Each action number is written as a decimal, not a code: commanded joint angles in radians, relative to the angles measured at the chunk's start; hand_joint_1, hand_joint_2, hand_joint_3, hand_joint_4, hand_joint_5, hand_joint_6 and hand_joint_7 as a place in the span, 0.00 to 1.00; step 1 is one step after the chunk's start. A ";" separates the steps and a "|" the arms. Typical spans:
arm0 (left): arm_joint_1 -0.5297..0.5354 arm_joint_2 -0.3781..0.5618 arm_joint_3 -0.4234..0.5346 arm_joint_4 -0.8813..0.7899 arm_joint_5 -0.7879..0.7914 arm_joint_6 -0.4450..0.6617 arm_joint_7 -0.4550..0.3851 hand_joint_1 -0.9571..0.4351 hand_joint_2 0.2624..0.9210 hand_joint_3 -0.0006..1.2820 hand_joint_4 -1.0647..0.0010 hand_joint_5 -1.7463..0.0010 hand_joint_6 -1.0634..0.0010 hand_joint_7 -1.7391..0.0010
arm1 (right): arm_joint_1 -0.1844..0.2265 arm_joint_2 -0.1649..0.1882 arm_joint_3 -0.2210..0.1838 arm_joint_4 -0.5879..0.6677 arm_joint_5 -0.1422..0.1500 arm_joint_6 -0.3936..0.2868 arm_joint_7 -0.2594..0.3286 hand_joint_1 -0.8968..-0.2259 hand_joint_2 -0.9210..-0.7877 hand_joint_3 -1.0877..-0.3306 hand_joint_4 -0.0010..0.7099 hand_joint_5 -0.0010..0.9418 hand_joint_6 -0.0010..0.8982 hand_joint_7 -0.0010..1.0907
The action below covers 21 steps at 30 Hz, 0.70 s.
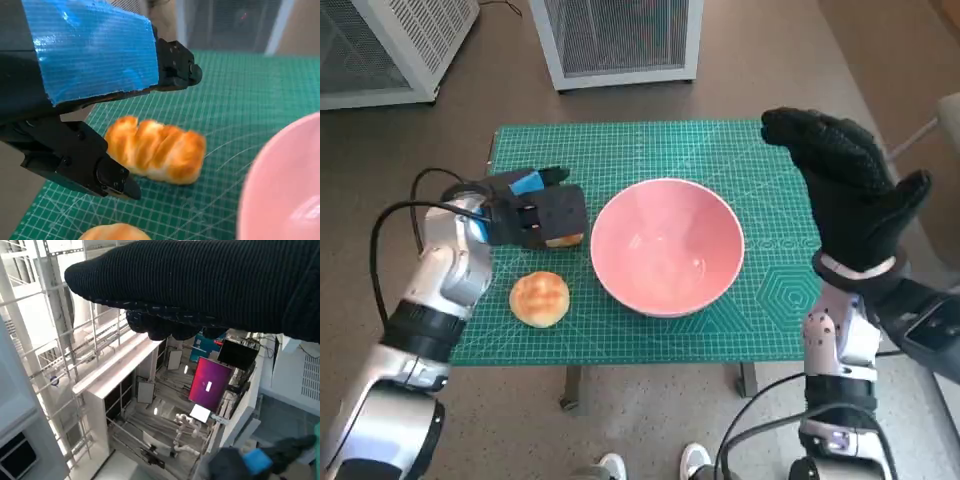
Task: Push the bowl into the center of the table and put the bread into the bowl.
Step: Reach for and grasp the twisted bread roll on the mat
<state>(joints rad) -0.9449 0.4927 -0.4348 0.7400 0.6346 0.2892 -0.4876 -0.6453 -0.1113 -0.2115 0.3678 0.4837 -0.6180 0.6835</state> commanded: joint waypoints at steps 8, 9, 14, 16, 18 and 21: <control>-0.130 -0.076 -0.075 0.365 0.049 -0.113 0.109 0.69 0.72 0.01 0.80 0.97 0.69 0.97 | 0.036 -0.003 0.005 -0.021 -0.003 0.014 -0.011 0.52 0.00 0.81 0.58 0.01 0.22 0.51; -0.133 -0.079 -0.078 0.381 0.048 -0.120 0.117 0.69 0.73 0.01 0.79 0.98 0.68 0.97 | 0.037 -0.004 0.005 -0.023 -0.002 0.015 -0.011 0.52 0.00 0.81 0.58 0.01 0.22 0.51; -0.132 -0.091 -0.086 0.442 0.047 -0.159 0.181 0.69 0.77 0.02 0.57 0.95 0.56 0.95 | 0.043 -0.004 0.005 -0.035 0.003 0.020 -0.012 0.52 0.00 0.81 0.58 0.01 0.23 0.51; -0.128 -0.093 -0.089 0.459 0.048 -0.176 0.208 0.70 0.79 0.03 0.48 0.92 0.52 0.94 | 0.045 -0.003 0.004 -0.037 0.005 0.020 -0.011 0.52 0.00 0.81 0.58 0.01 0.23 0.51; -0.123 -0.094 -0.095 0.473 0.053 -0.194 0.237 0.70 0.81 0.02 0.45 0.78 0.46 0.94 | 0.046 -0.003 0.003 -0.039 0.006 0.021 -0.010 0.52 0.00 0.82 0.58 0.01 0.23 0.51; -0.116 -0.094 -0.110 0.488 0.065 -0.223 0.281 0.87 0.94 0.06 0.41 0.44 0.36 0.91 | 0.047 -0.002 0.003 -0.039 0.007 0.021 -0.010 0.52 0.00 0.82 0.58 0.01 0.23 0.51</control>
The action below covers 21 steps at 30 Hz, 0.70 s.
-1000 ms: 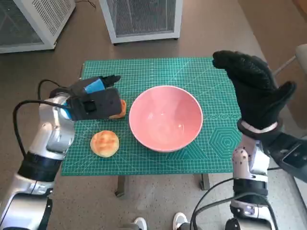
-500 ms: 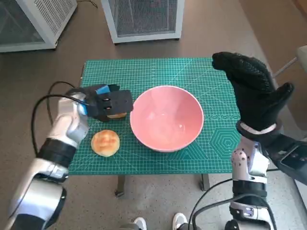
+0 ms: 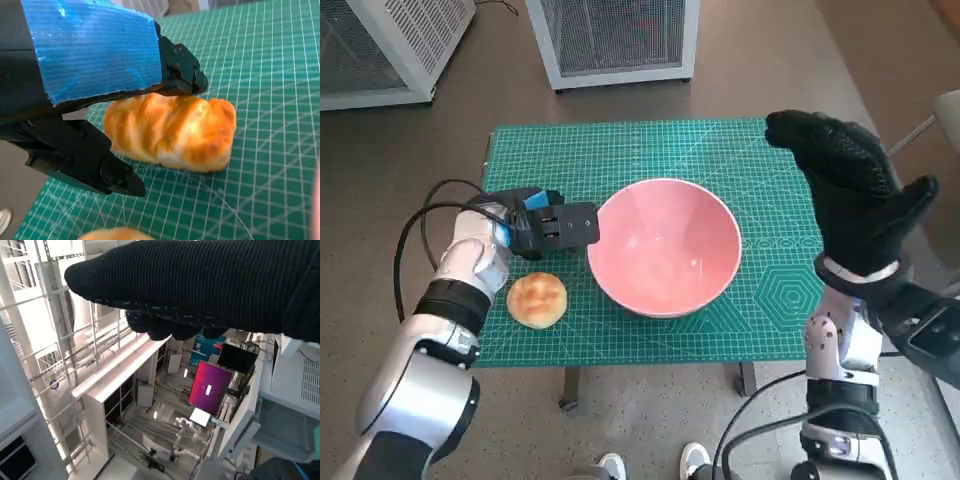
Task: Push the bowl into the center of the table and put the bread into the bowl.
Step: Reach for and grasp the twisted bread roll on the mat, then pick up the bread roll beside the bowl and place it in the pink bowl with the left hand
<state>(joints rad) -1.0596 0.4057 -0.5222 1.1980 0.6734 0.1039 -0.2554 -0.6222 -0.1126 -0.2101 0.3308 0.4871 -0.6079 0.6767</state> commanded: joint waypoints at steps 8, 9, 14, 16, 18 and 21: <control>0.018 0.015 -0.050 0.063 0.052 -0.137 0.160 0.71 1.00 0.07 0.37 0.29 0.43 0.40 | 0.031 0.005 0.005 -0.009 0.003 0.013 -0.005 0.53 0.00 0.82 0.58 0.01 0.23 0.50; 0.018 0.021 -0.050 0.067 0.052 -0.149 0.171 0.70 1.00 0.06 0.37 0.30 0.42 0.39 | 0.032 0.005 0.005 -0.010 0.004 0.013 -0.004 0.53 0.00 0.82 0.58 0.01 0.23 0.50; 0.015 0.046 -0.049 0.080 0.049 -0.191 0.204 0.69 1.00 0.05 0.37 0.32 0.38 0.35 | 0.033 0.005 0.006 -0.011 0.003 0.010 -0.002 0.53 0.00 0.82 0.59 0.01 0.22 0.50; 0.009 0.056 -0.043 0.077 0.042 -0.202 0.206 0.69 1.00 0.05 0.37 0.31 0.38 0.36 | 0.032 0.004 0.005 -0.008 0.004 0.009 0.000 0.53 0.00 0.82 0.59 0.01 0.22 0.49; 0.000 0.064 -0.033 0.074 0.033 -0.203 0.204 0.69 1.00 0.05 0.38 0.30 0.38 0.36 | 0.033 0.003 0.005 -0.008 0.003 0.008 0.000 0.53 0.00 0.82 0.59 0.01 0.22 0.49; -0.016 0.079 -0.009 0.055 0.012 -0.204 0.202 0.69 1.00 0.06 0.38 0.30 0.39 0.36 | 0.035 0.005 0.007 -0.008 0.003 0.006 0.002 0.53 0.00 0.82 0.59 0.01 0.22 0.49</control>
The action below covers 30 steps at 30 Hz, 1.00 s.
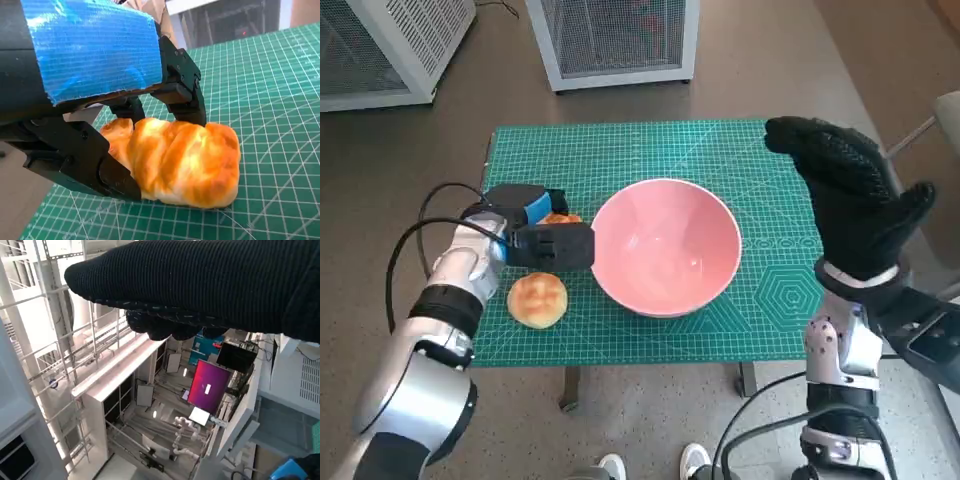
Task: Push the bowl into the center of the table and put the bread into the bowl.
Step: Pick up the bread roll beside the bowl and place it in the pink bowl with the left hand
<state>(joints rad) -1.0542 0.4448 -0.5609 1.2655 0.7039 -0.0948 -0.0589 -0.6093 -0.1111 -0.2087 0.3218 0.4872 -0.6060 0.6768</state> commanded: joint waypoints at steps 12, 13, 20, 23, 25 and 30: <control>0.018 0.114 0.179 -0.303 -0.117 -0.017 -0.003 0.69 1.00 0.05 0.38 0.33 0.39 0.33 | 0.016 0.005 0.008 0.019 0.011 -0.009 0.019 0.53 0.00 0.79 0.59 0.00 0.21 0.49; 0.035 0.121 0.198 -0.363 -0.128 -0.011 -0.006 0.69 1.00 0.05 0.37 0.33 0.39 0.33 | 0.015 0.005 0.008 0.022 0.013 -0.008 0.020 0.53 0.00 0.78 0.59 0.00 0.21 0.49; 0.152 0.134 0.291 -0.748 -0.163 0.064 -0.035 0.69 1.00 0.04 0.34 0.35 0.39 0.33 | 0.012 0.004 0.014 0.027 0.017 -0.010 0.025 0.54 0.00 0.78 0.59 0.00 0.21 0.49; 0.207 0.125 0.320 -0.911 -0.161 0.082 -0.038 0.69 1.00 0.04 0.33 0.37 0.40 0.32 | 0.013 0.004 0.017 0.026 0.022 -0.008 0.028 0.53 0.00 0.78 0.59 0.00 0.21 0.49; 0.233 0.115 0.327 -0.994 -0.155 0.089 -0.042 0.69 1.00 0.04 0.32 0.37 0.39 0.32 | 0.014 0.003 0.018 0.025 0.025 -0.007 0.030 0.53 0.00 0.78 0.59 0.00 0.20 0.49; 0.278 0.097 0.325 -1.132 -0.151 0.076 -0.062 0.69 1.00 0.03 0.30 0.39 0.39 0.32 | 0.015 0.002 0.021 0.021 0.028 -0.003 0.033 0.53 0.00 0.78 0.59 0.00 0.20 0.49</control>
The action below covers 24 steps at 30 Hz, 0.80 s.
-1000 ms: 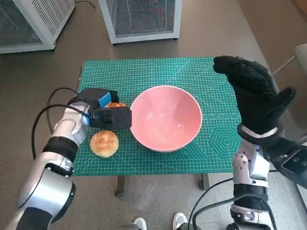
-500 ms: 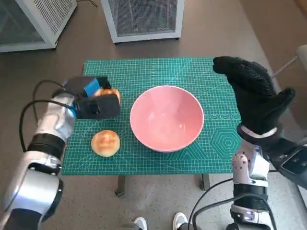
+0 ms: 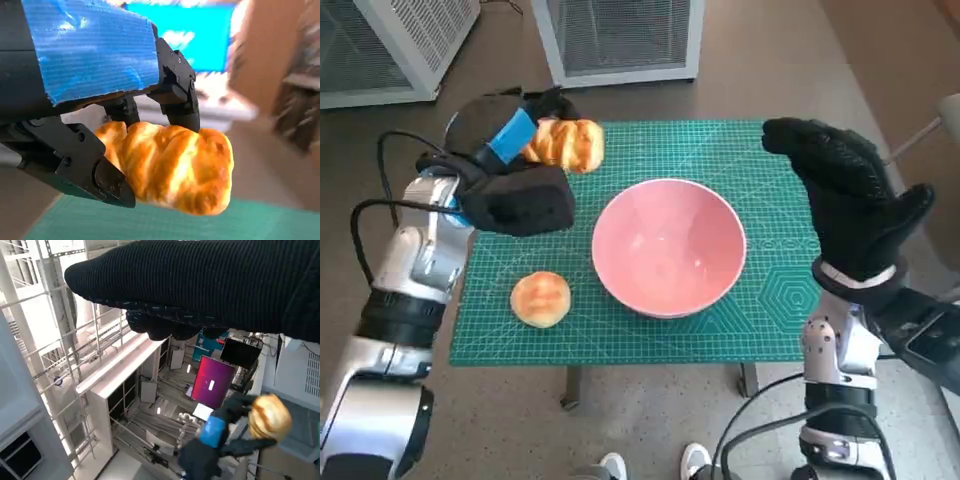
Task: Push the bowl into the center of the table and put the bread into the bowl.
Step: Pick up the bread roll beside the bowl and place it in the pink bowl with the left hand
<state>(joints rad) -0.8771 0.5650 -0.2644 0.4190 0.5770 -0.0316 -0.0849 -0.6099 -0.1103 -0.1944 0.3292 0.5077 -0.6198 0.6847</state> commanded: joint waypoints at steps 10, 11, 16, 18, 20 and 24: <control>0.132 -0.057 -0.015 -0.321 -0.044 -0.084 -0.110 0.69 0.99 0.01 0.26 0.42 0.38 0.33 | 0.022 -0.001 0.006 0.004 0.013 0.021 0.033 0.52 0.00 0.78 0.59 0.00 0.20 0.49; 0.131 -0.065 -0.021 -0.309 -0.045 -0.092 -0.116 0.69 0.99 0.01 0.26 0.42 0.38 0.33 | 0.023 0.000 0.006 0.002 0.013 0.022 0.033 0.52 0.00 0.78 0.59 0.00 0.20 0.49; 0.127 -0.098 -0.041 -0.267 -0.037 -0.118 -0.134 0.69 1.00 0.02 0.27 0.41 0.40 0.32 | 0.029 0.000 0.007 -0.007 0.011 0.025 0.032 0.52 0.00 0.78 0.59 0.00 0.20 0.49; 0.124 -0.109 -0.052 -0.251 -0.027 -0.119 -0.141 0.69 1.00 0.02 0.27 0.41 0.40 0.31 | 0.031 -0.001 0.007 -0.010 0.010 0.026 0.032 0.52 0.00 0.78 0.59 0.00 0.20 0.50; 0.120 -0.117 -0.065 -0.241 -0.014 -0.112 -0.154 0.69 1.00 0.02 0.27 0.41 0.40 0.32 | 0.032 -0.001 0.007 -0.011 0.010 0.027 0.031 0.52 0.00 0.78 0.59 0.00 0.20 0.50; 0.119 -0.132 -0.085 -0.231 0.003 -0.090 -0.181 0.69 1.00 0.03 0.29 0.39 0.42 0.31 | 0.038 -0.004 0.006 -0.018 0.010 0.031 0.029 0.52 0.00 0.78 0.59 0.00 0.20 0.50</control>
<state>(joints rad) -0.7576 0.4437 -0.3379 0.1813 0.5701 -0.1331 -0.2478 -0.5980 -0.1113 -0.1905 0.3160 0.5126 -0.6006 0.7072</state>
